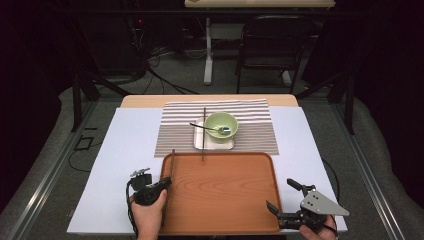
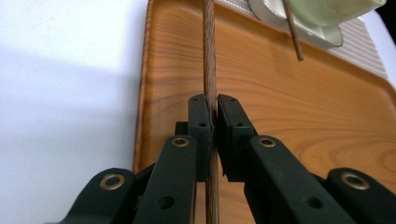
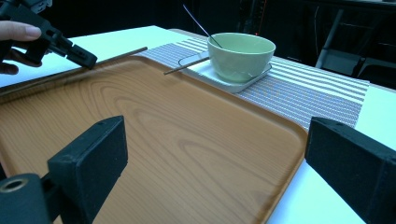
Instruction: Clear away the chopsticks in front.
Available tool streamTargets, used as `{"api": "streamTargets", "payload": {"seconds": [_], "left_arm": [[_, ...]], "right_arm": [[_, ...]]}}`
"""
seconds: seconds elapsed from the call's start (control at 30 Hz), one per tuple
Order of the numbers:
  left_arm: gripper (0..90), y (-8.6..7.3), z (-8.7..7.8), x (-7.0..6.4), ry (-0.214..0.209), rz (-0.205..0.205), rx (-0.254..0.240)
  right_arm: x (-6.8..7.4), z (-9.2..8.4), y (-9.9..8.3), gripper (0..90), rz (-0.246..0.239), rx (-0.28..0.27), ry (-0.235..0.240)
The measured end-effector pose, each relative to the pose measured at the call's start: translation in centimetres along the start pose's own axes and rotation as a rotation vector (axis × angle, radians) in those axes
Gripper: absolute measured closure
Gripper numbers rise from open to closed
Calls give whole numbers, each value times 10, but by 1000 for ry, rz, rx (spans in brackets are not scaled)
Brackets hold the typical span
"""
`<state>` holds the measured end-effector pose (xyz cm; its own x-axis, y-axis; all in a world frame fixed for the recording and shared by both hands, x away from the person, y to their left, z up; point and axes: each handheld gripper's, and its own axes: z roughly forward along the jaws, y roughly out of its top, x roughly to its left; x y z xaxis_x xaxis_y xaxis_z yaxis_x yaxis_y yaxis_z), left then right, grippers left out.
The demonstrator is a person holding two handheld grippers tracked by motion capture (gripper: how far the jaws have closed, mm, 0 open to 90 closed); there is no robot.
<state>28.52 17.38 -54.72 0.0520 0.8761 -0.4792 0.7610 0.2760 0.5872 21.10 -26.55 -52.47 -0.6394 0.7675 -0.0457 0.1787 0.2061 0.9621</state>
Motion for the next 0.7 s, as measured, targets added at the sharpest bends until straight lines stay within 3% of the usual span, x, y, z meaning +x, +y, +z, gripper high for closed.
{"api": "streamTargets", "payload": {"seconds": [0.13,0.27,0.43,0.7], "left_arm": [[851,-4,1,-3,12,9,-8],[851,-6,2,-4,20,-7,-12],[851,-12,3,-2,52,15,-6],[850,-15,4,0,57,25,-6]], "right_arm": [[0,0,0,59,0,0,0],[0,-1,0,60,-4,-1,0],[0,-1,0,60,-9,-1,2],[0,-1,0,63,-12,-1,3]]}}
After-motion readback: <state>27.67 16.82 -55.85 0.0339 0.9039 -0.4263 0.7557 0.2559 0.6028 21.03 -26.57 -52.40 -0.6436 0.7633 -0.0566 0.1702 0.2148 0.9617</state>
